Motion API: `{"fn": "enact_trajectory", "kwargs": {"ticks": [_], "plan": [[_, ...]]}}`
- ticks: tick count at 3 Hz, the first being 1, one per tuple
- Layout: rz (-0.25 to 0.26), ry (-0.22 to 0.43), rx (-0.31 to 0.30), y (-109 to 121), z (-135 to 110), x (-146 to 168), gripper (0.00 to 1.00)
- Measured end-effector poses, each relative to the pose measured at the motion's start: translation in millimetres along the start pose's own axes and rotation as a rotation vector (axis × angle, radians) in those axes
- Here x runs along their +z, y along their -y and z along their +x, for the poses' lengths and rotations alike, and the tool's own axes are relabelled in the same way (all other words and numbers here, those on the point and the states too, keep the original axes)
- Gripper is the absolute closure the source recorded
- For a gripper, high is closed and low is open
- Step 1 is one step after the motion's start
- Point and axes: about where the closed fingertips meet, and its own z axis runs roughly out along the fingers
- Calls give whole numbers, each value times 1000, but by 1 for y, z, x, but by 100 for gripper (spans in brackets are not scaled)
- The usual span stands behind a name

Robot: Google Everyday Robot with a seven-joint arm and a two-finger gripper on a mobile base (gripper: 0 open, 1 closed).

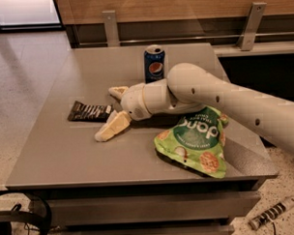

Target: Pick rxbar chocolate

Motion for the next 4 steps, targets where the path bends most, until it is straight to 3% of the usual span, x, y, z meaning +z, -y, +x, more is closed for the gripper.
{"fn": "enact_trajectory", "kwargs": {"ticks": [2, 3, 4], "plan": [[0, 0, 0, 1, -7, -3, 78], [-1, 0, 0, 1, -11, -5, 100], [-1, 0, 0, 1, -11, -5, 100]]}}
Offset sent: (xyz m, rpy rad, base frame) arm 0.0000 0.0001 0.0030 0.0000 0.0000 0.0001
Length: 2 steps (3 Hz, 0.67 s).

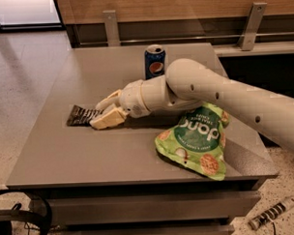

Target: Pick rxbar chocolate

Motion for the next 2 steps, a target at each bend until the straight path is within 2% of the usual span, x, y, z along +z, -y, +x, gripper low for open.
{"fn": "enact_trajectory", "kwargs": {"ticks": [2], "plan": [[0, 0, 0, 0, 0, 0, 100]]}}
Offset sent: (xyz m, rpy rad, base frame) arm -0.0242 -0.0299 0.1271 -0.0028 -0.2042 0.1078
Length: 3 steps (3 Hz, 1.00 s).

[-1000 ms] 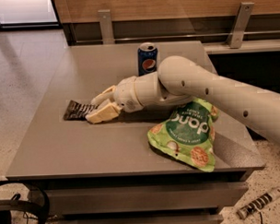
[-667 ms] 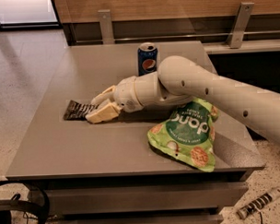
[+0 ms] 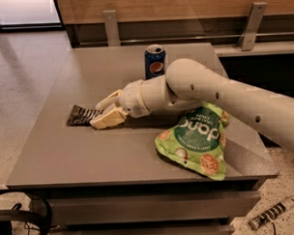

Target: Pick rxbar chocolate

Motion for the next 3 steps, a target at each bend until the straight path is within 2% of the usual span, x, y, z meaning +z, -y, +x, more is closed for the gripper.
{"fn": "enact_trajectory", "kwargs": {"ticks": [1, 2, 3], "plan": [[3, 12, -74, -3, -32, -25, 100], [11, 30, -191, -5, -83, -60, 100], [11, 57, -273, -5, -116, -82, 100]]}}
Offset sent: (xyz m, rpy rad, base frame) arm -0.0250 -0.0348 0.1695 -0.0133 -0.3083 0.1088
